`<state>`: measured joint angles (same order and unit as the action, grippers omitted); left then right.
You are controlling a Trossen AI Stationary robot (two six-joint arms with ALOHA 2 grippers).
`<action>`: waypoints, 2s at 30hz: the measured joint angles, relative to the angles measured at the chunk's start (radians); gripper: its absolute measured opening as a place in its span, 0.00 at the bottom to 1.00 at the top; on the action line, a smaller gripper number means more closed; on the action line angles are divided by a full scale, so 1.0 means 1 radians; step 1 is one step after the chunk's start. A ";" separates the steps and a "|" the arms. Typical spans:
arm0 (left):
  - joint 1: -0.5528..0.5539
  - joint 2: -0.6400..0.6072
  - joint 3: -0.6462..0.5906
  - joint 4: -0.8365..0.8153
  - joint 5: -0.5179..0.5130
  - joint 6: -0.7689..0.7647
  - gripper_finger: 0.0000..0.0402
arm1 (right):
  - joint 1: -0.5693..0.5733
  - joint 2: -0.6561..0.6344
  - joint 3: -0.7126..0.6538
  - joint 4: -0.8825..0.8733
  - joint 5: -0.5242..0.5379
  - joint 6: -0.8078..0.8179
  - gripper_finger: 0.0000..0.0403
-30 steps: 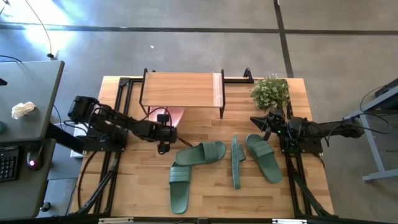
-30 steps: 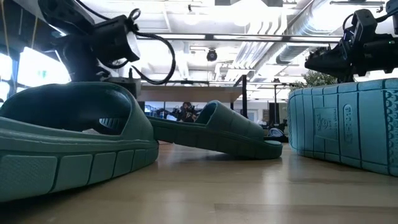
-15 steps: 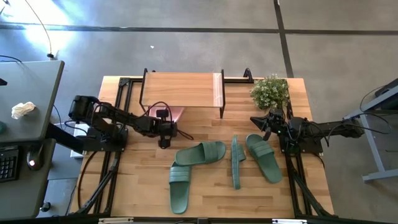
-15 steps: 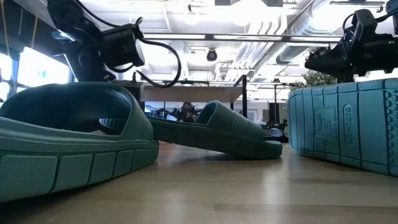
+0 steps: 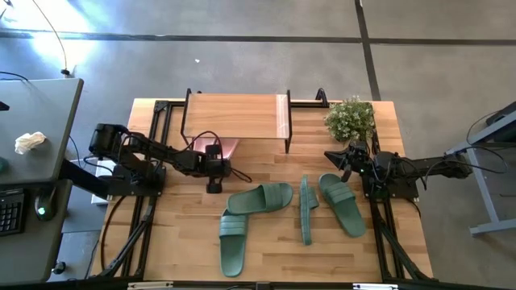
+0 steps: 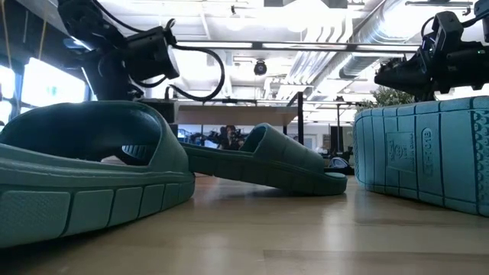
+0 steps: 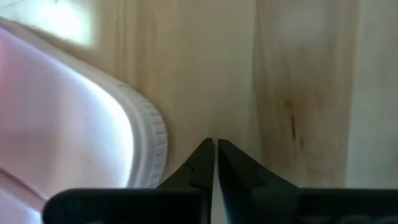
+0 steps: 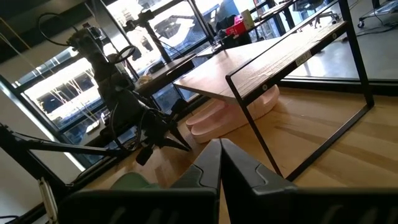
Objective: Pick and place slides into the shelf
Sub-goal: Put the right green slipper on the bottom shelf
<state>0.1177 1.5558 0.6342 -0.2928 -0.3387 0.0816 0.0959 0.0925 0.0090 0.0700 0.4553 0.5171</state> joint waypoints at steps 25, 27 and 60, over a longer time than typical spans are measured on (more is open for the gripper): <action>-0.158 -0.137 0.048 -0.021 0.123 -0.036 0.21 | 0.000 0.000 0.000 0.000 0.000 -0.001 0.00; -0.194 -0.155 0.055 -0.034 0.091 -0.037 0.20 | 0.000 0.000 0.000 0.000 0.000 -0.001 0.00; -0.347 0.234 0.520 0.067 -0.124 1.074 0.16 | 0.000 0.020 0.000 0.000 0.012 -0.001 0.00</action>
<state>-0.2291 1.7903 1.1545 -0.2256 -0.4632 1.1557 0.0961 0.1123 0.0090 0.0702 0.4675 0.5159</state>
